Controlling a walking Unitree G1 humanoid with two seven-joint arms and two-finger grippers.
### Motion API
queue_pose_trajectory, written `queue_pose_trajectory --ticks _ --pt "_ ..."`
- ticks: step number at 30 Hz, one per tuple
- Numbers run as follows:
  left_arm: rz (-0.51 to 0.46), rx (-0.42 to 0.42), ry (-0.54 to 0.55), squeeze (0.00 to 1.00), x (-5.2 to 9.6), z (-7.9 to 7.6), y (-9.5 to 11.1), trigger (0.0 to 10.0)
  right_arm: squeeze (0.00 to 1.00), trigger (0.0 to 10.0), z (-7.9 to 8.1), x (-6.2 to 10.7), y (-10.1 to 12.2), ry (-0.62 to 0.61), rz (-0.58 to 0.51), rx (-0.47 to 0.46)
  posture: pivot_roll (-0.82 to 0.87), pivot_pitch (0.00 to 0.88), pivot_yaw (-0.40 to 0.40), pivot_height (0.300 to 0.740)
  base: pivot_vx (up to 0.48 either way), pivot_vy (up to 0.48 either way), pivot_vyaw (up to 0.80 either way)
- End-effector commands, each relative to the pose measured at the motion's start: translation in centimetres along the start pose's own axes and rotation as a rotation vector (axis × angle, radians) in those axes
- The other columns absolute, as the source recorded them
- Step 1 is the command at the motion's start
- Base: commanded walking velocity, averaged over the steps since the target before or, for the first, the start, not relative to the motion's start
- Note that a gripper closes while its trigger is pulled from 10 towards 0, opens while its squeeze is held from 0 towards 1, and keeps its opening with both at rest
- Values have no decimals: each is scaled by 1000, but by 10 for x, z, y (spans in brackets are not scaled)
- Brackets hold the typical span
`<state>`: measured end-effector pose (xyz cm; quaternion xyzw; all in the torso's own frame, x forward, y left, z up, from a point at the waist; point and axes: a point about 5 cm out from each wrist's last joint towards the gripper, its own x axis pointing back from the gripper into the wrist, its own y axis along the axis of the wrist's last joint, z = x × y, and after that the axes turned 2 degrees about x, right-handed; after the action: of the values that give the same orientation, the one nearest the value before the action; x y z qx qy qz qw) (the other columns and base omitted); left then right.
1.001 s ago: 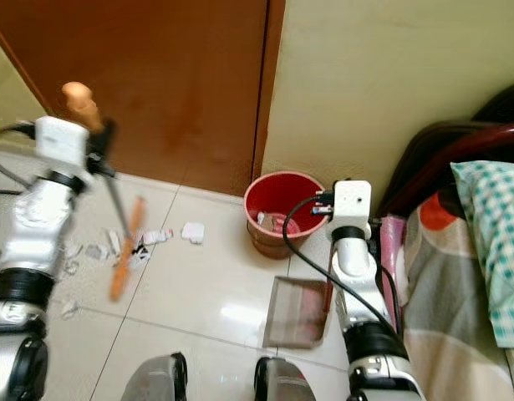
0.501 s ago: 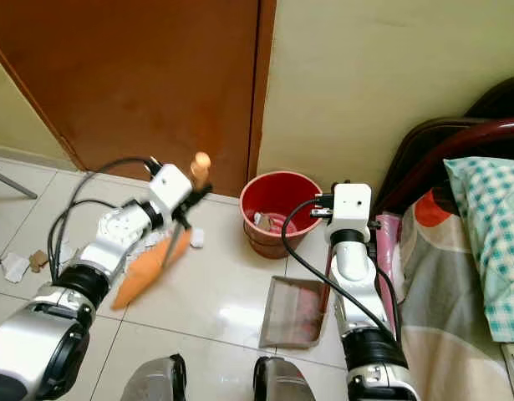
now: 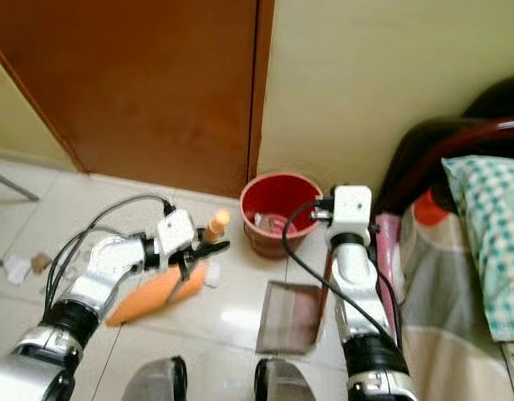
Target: Sweep floor
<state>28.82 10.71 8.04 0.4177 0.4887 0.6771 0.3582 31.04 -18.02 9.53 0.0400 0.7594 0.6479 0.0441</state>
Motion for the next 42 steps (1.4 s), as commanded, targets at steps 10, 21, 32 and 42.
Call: queue_pose_trajectory --ticks 10,21,32,42 --pt "-236 186 89 0 -8 -20 31 10000 0 10000 2 -4 4 9 4 -10 2 168 -41 740 0 0 0" --pt "-339 109 569 0 53 37 54 10000 0 10000 2 -6 3 12 16 -6 13 164 -36 740 0 0 0" --pt "-244 110 858 0 80 59 39 10000 0 10000 5 -8 3 25 15 -1 23 157 -40 740 0 0 0" --pt "-180 113 834 0 55 62 22 10000 0 10000 5 -9 3 24 14 -1 25 154 -40 740 0 0 0"
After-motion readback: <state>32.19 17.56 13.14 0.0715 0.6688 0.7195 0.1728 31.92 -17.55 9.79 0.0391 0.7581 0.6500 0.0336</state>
